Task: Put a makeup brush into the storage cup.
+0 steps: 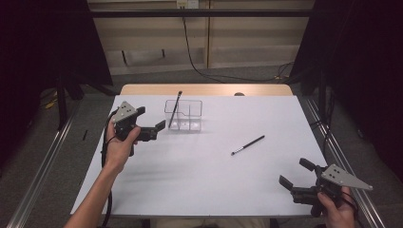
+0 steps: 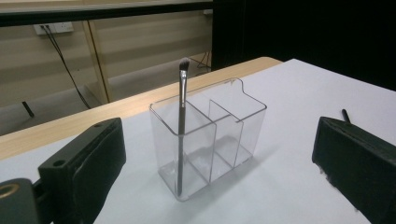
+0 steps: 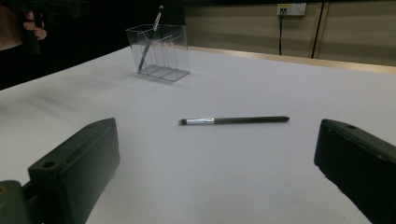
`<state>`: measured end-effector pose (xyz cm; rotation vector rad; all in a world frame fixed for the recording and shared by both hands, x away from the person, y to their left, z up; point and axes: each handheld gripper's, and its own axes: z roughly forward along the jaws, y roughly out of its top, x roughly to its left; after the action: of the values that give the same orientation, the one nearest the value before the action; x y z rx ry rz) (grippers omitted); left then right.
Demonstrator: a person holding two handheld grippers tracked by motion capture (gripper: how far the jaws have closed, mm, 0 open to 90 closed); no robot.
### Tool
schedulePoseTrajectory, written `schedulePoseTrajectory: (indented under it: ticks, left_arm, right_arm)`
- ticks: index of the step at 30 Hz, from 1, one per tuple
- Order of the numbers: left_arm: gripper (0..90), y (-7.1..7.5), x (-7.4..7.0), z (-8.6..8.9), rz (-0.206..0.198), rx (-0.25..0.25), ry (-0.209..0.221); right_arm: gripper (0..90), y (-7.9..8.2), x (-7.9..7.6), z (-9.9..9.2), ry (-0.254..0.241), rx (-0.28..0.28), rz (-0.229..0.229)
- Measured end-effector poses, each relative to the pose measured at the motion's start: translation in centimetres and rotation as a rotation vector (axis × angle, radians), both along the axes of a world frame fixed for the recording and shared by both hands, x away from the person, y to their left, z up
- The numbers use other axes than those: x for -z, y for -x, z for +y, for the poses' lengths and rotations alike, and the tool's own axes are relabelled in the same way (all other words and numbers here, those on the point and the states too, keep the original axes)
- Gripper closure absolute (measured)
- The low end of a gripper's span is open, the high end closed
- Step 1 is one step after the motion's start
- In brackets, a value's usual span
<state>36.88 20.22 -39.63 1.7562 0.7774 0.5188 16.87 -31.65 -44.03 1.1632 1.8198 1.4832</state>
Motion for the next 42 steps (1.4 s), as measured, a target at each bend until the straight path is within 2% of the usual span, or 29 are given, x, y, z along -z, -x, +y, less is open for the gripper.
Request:
schedulePoseTrajectory:
  ticks: [2,4,7,16,20,22,24,27,30,35,36,38,42]
  left_arm:
    - [2.9,0.3,0.1,0.1,-0.003,0.018,0.011]
    - [2.9,0.7,0.3,0.1,0.000,0.015,-0.005]
    - [2.7,1.2,0.3,0.1,-0.007,0.019,0.001]
    - [2.6,3.1,1.0,0.8,-0.011,-0.001,-0.003]
    - [2.8,4.1,1.3,1.1,0.005,-0.022,0.001]
    - [2.5,4.6,1.3,1.2,-0.017,-0.033,-0.013]
    - [1.9,5.1,1.3,1.3,-0.022,-0.042,-0.004]
    - [1.7,5.9,1.5,1.6,-0.033,-0.045,-0.015]
    - [1.7,6.7,1.6,1.9,-0.023,-0.041,0.006]
    - [1.8,8.0,1.8,2.3,-0.025,-0.047,-0.001]
    - [1.8,8.2,2.0,2.4,-0.022,-0.046,0.011]
    - [1.8,8.5,2.4,2.6,-0.023,-0.050,-0.001]
    - [2.2,9.1,3.1,3.0,-0.008,-0.060,0.002]
  right_arm:
    - [0.0,0.0,0.0,0.0,0.000,0.002,0.003]
    - [0.0,0.0,0.0,0.0,0.000,0.003,0.004]
    - [0.0,0.0,0.0,0.0,0.001,0.003,0.003]
    - [0.0,0.1,0.0,-0.1,-0.001,0.008,0.001]
    - [0.0,0.1,0.0,-0.1,0.000,0.007,0.002]
    - [0.0,0.1,0.0,0.0,0.001,0.007,0.001]
    - [0.0,0.0,0.0,0.0,0.002,0.006,0.003]
    - [0.0,0.1,0.0,-0.1,0.001,0.007,0.001]
    - [0.0,0.1,0.0,-0.1,-0.001,0.010,0.003]
    - [0.0,0.1,0.0,-0.1,0.001,0.011,0.002]
    - [0.0,0.1,0.0,0.0,0.002,0.010,0.002]
    - [0.0,0.1,0.0,0.0,0.001,0.009,0.001]
    - [0.0,0.1,0.0,-0.1,0.001,0.013,0.003]
